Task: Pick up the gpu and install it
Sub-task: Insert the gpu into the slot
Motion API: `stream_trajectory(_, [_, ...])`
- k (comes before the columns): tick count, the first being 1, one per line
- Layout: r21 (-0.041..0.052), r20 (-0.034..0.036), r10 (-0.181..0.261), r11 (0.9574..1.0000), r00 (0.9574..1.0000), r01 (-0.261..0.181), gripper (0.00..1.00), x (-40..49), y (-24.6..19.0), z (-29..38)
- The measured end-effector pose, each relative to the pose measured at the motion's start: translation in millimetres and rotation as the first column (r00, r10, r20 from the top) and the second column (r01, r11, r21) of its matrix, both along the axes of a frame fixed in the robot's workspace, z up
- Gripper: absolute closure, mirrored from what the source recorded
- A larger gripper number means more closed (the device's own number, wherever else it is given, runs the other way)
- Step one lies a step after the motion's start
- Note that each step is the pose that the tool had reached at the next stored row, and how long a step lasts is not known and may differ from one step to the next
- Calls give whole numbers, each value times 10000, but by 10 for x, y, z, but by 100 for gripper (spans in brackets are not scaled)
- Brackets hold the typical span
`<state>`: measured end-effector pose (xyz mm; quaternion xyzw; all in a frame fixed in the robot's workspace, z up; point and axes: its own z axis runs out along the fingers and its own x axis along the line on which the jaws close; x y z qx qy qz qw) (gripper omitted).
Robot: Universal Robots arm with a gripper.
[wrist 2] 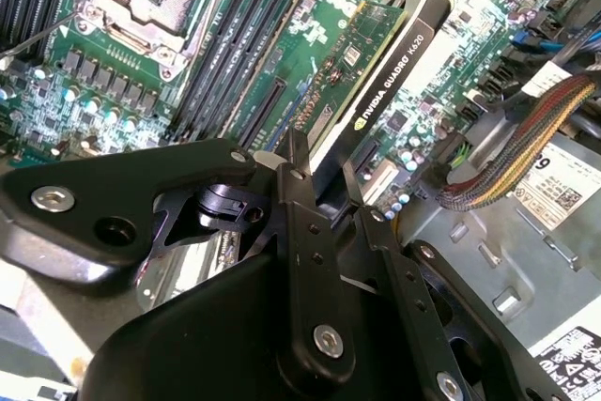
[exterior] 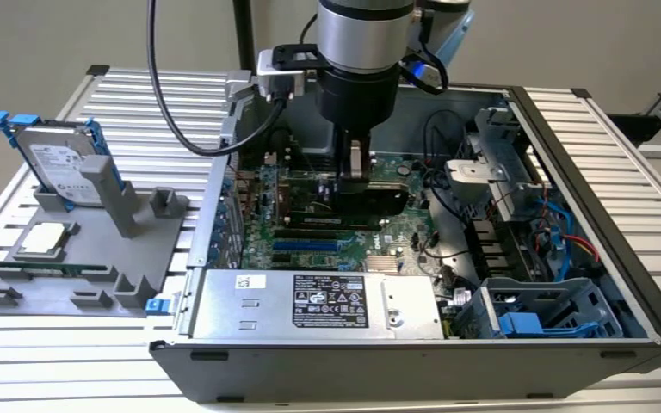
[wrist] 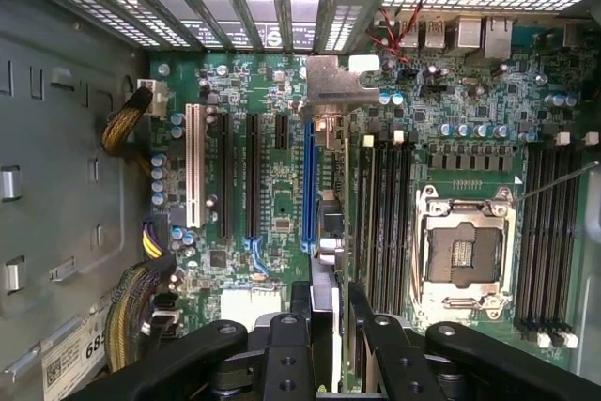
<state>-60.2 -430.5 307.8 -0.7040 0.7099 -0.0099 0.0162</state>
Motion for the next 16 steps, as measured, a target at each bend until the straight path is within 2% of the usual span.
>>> stream_trajectory(11, [0,-16,23,10000,10000,-23,100,-45,0,-117])
stream_trajectory(13, [0,-97,-16,10000,10000,16,100,-50,0,-135])
stream_trajectory(16, [-2,-269,-63,10000,9996,63,100,-53,0,-156])
